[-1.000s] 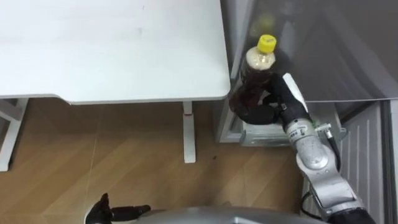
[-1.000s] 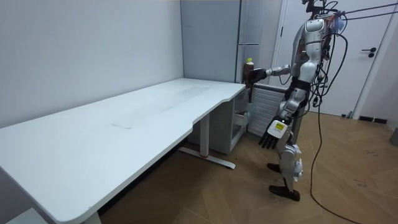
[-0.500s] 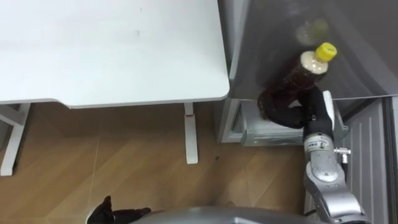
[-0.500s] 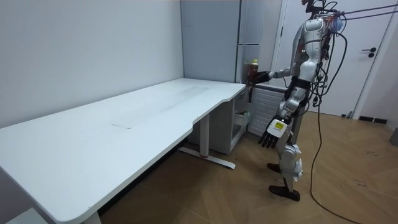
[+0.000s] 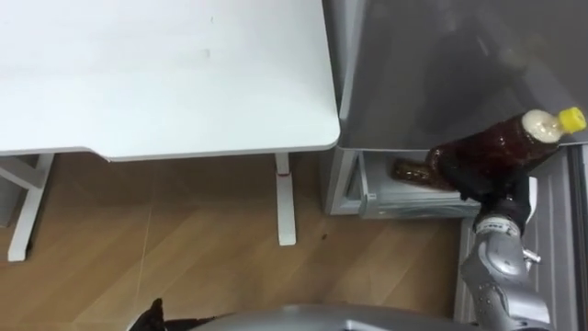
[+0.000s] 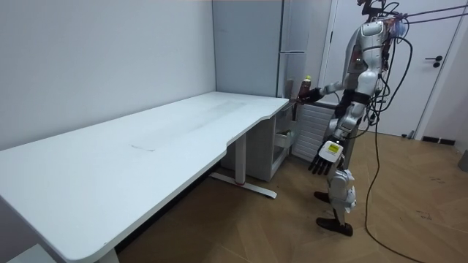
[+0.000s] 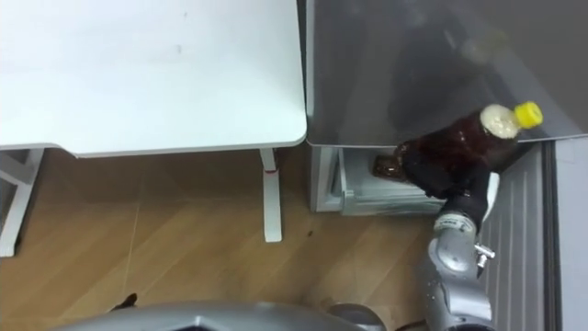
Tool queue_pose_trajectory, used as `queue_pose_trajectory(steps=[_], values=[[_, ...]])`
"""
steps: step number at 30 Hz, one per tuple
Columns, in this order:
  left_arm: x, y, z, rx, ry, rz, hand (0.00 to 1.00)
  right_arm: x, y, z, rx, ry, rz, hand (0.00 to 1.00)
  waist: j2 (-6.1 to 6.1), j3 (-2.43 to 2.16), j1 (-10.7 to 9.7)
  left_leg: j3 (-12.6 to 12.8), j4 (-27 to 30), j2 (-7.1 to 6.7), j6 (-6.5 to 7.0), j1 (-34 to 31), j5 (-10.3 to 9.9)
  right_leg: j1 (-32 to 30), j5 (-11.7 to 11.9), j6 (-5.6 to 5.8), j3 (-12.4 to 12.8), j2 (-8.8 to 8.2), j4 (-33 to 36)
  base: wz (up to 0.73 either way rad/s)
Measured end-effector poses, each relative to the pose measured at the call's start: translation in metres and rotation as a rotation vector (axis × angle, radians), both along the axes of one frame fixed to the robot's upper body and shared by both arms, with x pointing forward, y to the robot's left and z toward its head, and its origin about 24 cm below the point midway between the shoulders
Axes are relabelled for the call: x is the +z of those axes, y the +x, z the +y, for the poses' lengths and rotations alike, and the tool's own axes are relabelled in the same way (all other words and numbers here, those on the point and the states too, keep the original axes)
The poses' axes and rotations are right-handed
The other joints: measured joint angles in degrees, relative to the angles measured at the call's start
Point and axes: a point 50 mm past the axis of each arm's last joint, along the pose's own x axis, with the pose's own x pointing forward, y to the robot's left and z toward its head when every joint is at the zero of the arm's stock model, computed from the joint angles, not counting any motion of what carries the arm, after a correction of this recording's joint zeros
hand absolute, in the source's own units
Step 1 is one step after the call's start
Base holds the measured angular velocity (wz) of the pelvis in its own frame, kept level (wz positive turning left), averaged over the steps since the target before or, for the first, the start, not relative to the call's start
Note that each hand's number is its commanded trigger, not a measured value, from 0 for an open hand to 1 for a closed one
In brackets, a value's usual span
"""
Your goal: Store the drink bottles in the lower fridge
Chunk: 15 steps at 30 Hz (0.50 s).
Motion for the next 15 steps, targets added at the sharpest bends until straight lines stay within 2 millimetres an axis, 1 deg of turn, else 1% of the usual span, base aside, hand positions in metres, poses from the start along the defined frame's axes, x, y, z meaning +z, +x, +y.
queue_pose_trajectory(steps=[2,7,8,12,15], values=[[0.000,-0.006,0.002,0.026,0.004,0.019,0.00,-0.007,-0.005,-0.002,-0.049,0.063,0.025,1.00,-0.57,0.30,0.52,0.13,0.02,0.00,0.00,0.04,0.00,0.01,-0.05,0.01,0.02,-0.02,-0.01,0.00],[0.000,-0.017,0.006,0.055,0.007,0.058,0.00,-0.020,-0.011,-0.005,-0.158,0.245,0.033,1.00,-1.55,0.25,0.50,0.17,0.16,-0.06,0.00,-0.04,0.00,-0.10,-0.20,0.05,-0.08,-0.17,0.15,0.00],[0.000,-0.018,0.006,0.055,0.007,0.067,0.00,-0.022,-0.009,-0.004,-0.176,0.289,0.034,1.00,-1.60,0.22,0.47,0.16,0.18,-0.05,0.00,-0.04,-0.01,-0.10,-0.21,0.03,-0.08,-0.16,0.21,0.00],[0.000,-0.019,0.007,0.006,0.014,0.088,0.00,-0.028,-0.008,-0.005,-0.202,0.371,0.030,1.00,-1.59,0.21,0.26,-0.33,0.47,-0.14,0.01,-0.42,-0.01,-0.13,-0.36,0.04,-0.54,-0.34,0.43,0.07],[0.000,-0.019,0.006,-0.029,0.013,0.104,0.00,-0.032,-0.007,-0.008,-0.252,0.446,0.019,1.00,-1.52,0.15,0.37,-0.93,0.54,-0.39,0.01,-0.70,-0.01,-0.96,-1.42,0.03,-0.89,-0.78,2.20,0.12]])
